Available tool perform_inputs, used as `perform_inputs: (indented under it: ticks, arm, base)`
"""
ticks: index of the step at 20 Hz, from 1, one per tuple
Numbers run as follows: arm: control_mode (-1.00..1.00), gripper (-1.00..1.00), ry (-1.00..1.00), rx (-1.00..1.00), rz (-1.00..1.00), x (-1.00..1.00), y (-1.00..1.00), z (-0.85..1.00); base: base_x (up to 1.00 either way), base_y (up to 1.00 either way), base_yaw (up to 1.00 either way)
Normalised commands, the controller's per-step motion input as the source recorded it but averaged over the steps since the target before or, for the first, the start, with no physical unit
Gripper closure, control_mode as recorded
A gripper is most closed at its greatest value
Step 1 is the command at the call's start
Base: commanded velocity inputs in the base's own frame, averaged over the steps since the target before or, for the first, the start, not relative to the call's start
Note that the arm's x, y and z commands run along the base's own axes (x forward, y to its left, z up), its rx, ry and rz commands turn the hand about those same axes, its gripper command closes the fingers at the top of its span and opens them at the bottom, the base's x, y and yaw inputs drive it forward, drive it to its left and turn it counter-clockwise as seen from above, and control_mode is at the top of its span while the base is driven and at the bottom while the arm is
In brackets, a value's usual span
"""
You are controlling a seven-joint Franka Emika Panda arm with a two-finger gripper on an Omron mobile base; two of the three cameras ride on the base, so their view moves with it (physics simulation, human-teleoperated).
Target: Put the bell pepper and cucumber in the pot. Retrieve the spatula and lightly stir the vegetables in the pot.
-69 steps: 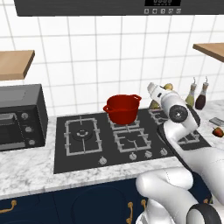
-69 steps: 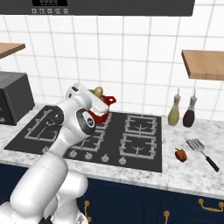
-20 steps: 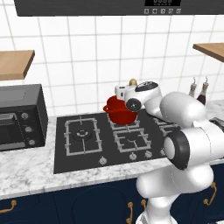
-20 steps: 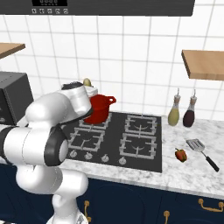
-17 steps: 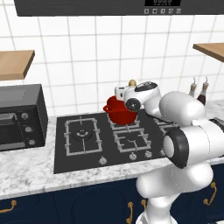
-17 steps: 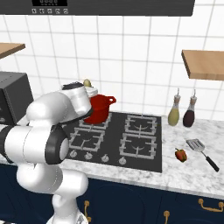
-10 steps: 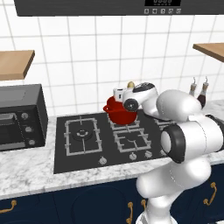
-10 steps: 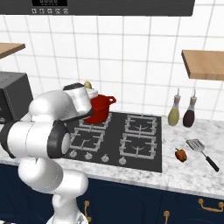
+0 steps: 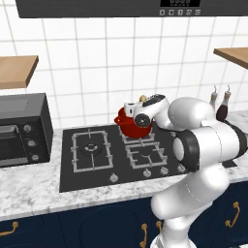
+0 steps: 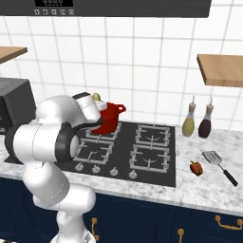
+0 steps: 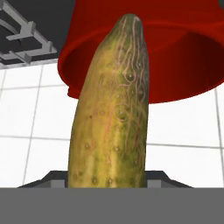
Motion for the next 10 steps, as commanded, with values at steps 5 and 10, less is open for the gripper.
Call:
perform_inputs:
  ticks: [5,10]
  arm:
    - [-1.00,1.00,0.00,0.00,0.00,0.12,0.00,-0.12]
    - [-1.00,1.00,0.00,0.00,0.00,0.12,0.00,0.00]
  base:
    - [0.00,0.00,0.00]
    - [0.00,0.00,0.00]
